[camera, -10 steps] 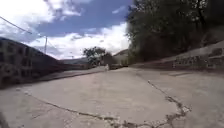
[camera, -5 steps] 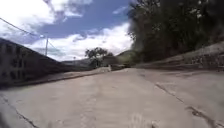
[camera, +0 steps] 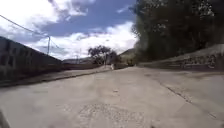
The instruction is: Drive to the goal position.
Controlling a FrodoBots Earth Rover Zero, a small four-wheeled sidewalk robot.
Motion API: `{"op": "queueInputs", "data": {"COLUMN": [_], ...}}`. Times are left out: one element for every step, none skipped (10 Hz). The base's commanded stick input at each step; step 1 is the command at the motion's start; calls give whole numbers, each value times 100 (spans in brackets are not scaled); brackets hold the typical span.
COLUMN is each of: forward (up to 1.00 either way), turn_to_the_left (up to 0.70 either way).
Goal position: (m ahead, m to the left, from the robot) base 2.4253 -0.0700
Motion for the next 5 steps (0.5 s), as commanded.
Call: {"op": "queueInputs", "data": {"forward": [100, 100, 100, 100, 100], "turn_to_the_left": [0, 0, 0, 0, 0]}}
